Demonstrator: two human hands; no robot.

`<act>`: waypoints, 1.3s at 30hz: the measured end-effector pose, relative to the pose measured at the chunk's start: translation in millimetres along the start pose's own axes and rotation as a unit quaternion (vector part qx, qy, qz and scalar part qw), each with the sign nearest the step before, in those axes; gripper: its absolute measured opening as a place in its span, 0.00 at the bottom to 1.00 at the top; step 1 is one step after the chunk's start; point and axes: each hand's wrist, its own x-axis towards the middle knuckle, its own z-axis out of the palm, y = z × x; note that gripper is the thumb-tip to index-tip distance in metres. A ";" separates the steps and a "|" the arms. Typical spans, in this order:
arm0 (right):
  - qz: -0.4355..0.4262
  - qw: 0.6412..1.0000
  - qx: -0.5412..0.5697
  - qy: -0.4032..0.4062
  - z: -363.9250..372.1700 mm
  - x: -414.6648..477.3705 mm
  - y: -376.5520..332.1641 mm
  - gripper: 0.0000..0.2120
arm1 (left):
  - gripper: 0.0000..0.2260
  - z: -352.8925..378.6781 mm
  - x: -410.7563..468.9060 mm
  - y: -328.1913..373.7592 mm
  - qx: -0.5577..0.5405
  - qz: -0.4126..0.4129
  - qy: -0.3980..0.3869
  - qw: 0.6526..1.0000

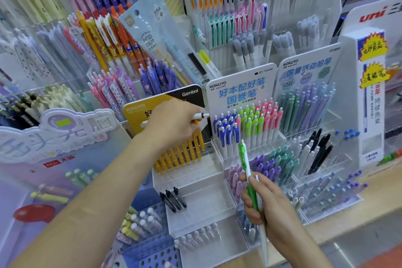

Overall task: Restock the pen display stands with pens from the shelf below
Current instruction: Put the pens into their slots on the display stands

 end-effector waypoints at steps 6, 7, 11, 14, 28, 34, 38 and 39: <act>0.005 1.000 0.012 -0.017 0.6 -1.0 -2.9 0.13 | 0.06 15.4 4.5 -0.5 0.049 0.015 -0.058 0.997; 0.006 1.000 0.012 -0.018 0.9 -1.0 -3.1 0.12 | 0.07 16.2 4.4 0.3 0.052 0.013 -0.063 0.997; 0.009 1.000 0.009 -0.028 1.5 -1.1 -2.9 0.12 | 0.08 19.0 5.9 -0.2 0.035 0.003 -0.039 0.999; 0.017 0.999 0.010 -0.035 2.0 -1.6 -2.9 0.12 | 0.08 23.3 5.2 2.1 0.041 0.001 -0.024 0.999; 0.058 0.986 0.116 -0.108 9.6 -7.0 -9.3 0.12 | 0.10 22.1 -19.8 12.4 -0.107 -0.027 0.109 0.988; 0.025 0.984 0.122 -0.125 14.1 -4.9 -11.7 0.18 | 0.12 14.2 -58.1 50.8 -0.868 -0.168 -0.066 0.462; -0.016 0.987 0.044 -0.155 24.7 -10.8 -13.6 0.24 | 0.14 22.9 -67.3 54.0 -0.919 -0.193 -0.068 0.337; -0.019 0.986 0.031 -0.162 28.4 -13.0 -14.0 0.23 | 0.14 22.8 -68.7 55.1 -0.922 -0.193 -0.062 0.330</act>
